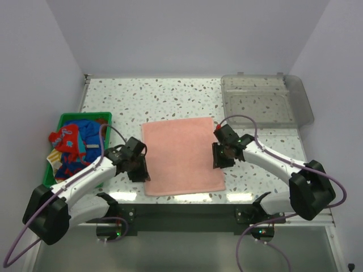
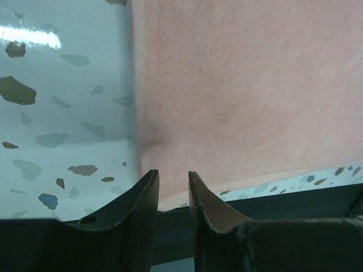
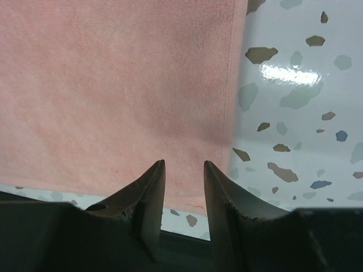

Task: Fold and stack the towels
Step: Fold the towel

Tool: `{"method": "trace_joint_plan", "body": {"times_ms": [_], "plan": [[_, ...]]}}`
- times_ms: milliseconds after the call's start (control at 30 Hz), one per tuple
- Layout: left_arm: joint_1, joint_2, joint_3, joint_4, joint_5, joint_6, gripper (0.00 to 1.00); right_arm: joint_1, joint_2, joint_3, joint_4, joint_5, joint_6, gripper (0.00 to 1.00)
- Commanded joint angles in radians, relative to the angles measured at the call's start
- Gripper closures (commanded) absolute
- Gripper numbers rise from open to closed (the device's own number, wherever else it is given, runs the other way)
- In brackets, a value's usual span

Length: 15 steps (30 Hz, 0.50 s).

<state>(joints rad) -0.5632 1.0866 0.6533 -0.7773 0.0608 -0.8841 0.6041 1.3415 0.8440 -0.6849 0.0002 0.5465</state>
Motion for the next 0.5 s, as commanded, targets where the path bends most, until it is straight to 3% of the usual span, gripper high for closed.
{"method": "trace_joint_plan", "body": {"times_ms": [0,200,333,467], "plan": [[-0.009,0.004,-0.079,0.079,0.045,-0.042,0.68,0.000,0.016,-0.065,0.071,-0.016,0.029,0.63],[-0.010,0.001,-0.150,0.075,0.033,-0.072,0.67,0.000,0.001,-0.138,0.042,0.024,0.079,0.63],[-0.009,-0.028,-0.034,-0.023,-0.050,-0.062,0.61,0.000,-0.042,-0.062,-0.007,0.093,0.009,0.61],[0.003,0.004,0.133,-0.073,-0.188,0.002,0.55,-0.012,-0.007,0.129,-0.032,0.168,-0.120,0.59]]}}
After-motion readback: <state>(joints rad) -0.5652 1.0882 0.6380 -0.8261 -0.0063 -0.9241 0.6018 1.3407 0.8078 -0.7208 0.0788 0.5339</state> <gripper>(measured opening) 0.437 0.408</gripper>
